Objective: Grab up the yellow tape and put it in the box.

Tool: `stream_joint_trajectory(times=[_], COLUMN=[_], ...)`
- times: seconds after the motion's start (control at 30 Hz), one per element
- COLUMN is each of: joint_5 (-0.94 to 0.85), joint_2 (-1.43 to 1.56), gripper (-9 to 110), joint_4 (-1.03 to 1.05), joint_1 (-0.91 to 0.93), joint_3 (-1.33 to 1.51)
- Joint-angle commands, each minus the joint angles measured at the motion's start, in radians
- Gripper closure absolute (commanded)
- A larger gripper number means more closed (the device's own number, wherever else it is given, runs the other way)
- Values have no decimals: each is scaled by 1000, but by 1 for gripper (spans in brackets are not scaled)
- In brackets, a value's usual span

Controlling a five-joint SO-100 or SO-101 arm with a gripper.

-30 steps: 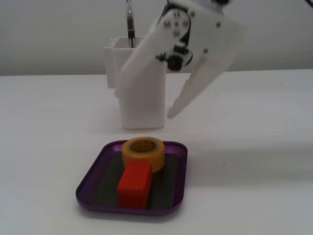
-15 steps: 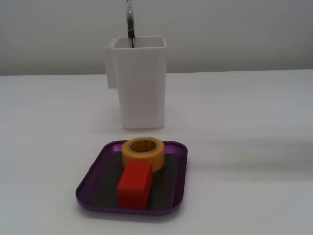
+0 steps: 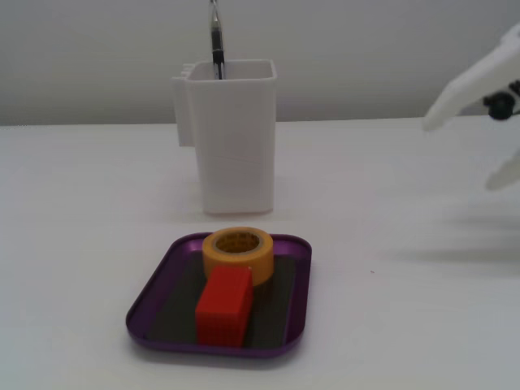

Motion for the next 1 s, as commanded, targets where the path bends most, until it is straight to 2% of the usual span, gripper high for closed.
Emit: stream_joint_trajectory(times=[0.0,0.23,0.5,0.57,0.7,0.97], joint_5=[12,64,64,63,57,60], joint_2=[20,14,15,15,15,15], gripper=[76,76,78,83,103,99], joint_4=[-37,-92,-80,-80,-80,-89], joint_1=[80,129,127,126,124,138], joint_3=[37,233,259,259,261,261])
